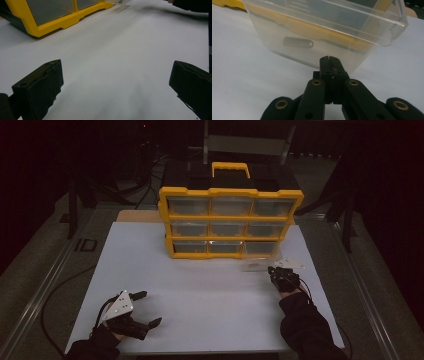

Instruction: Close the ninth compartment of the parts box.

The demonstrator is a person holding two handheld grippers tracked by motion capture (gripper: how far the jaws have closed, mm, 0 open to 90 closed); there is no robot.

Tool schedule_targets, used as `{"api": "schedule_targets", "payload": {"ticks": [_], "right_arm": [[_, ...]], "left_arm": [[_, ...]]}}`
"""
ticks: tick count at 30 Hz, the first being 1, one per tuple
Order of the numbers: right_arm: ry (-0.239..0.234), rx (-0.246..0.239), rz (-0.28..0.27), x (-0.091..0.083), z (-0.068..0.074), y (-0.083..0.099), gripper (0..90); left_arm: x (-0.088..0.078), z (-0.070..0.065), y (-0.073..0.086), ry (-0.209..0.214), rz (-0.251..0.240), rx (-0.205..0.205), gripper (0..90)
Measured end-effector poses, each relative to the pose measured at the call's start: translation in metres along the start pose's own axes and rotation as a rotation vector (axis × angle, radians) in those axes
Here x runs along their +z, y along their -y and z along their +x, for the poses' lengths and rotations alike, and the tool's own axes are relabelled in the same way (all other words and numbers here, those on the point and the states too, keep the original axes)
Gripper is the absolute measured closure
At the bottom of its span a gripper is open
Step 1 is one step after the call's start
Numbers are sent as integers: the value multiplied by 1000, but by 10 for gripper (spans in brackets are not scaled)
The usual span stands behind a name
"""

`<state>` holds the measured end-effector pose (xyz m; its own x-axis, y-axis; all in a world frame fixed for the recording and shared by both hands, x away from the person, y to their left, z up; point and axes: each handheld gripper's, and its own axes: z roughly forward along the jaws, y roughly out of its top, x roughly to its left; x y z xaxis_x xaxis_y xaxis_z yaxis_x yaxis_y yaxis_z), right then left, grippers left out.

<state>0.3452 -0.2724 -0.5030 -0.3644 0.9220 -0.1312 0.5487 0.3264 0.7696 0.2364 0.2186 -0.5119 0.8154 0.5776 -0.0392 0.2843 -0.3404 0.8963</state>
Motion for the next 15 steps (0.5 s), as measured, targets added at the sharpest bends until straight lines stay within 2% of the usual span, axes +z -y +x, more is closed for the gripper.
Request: {"api": "schedule_targets", "payload": {"ticks": [11, 15], "right_arm": [[7, 7, 0, 6, -1, -4, 900], [4, 25, 0, 9, -3, -7, 900]], "left_arm": [[0, 0, 0, 1, -1, 2, 0], [0, 0, 0, 0, -1, 0, 0]]}}
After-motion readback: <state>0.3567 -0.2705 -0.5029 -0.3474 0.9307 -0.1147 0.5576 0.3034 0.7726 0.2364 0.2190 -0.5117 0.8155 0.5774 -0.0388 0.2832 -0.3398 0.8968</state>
